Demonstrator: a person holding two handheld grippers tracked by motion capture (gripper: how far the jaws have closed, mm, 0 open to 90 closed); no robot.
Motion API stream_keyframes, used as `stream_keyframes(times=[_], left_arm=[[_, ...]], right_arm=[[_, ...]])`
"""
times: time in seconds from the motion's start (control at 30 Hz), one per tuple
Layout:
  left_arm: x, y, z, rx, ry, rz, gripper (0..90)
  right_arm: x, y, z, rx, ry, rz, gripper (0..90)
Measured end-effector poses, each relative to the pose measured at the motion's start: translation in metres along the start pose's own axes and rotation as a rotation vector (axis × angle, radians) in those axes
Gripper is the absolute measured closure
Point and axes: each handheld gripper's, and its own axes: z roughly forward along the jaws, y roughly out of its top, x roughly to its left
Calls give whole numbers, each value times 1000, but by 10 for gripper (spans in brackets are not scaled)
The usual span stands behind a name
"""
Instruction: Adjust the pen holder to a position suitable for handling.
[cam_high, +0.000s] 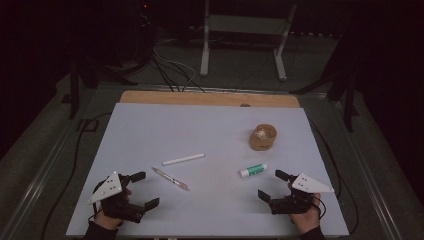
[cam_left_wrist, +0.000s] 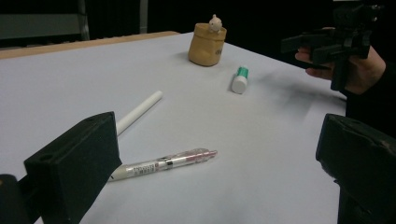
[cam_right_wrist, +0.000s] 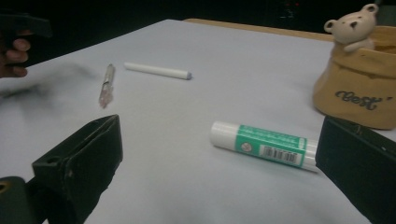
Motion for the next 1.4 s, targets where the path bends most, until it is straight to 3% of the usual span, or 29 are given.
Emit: stream_keyframes(times=[0.4, 0.63, 0.97, 1.4], left_arm=[[0, 0, 1, -1, 4, -6, 3], [1, 0, 2, 13, 9, -9, 3], [0, -1, 1, 8, 2, -8, 3], [0, -1, 2, 14, -1, -5, 3]], right_arm=[[4, 0, 4, 50, 58, -11, 0], [7, 1, 3, 80, 34, -1, 0], [19, 24, -2, 51, 65, -9, 0], [12, 57, -11, -15, 40, -28, 0]])
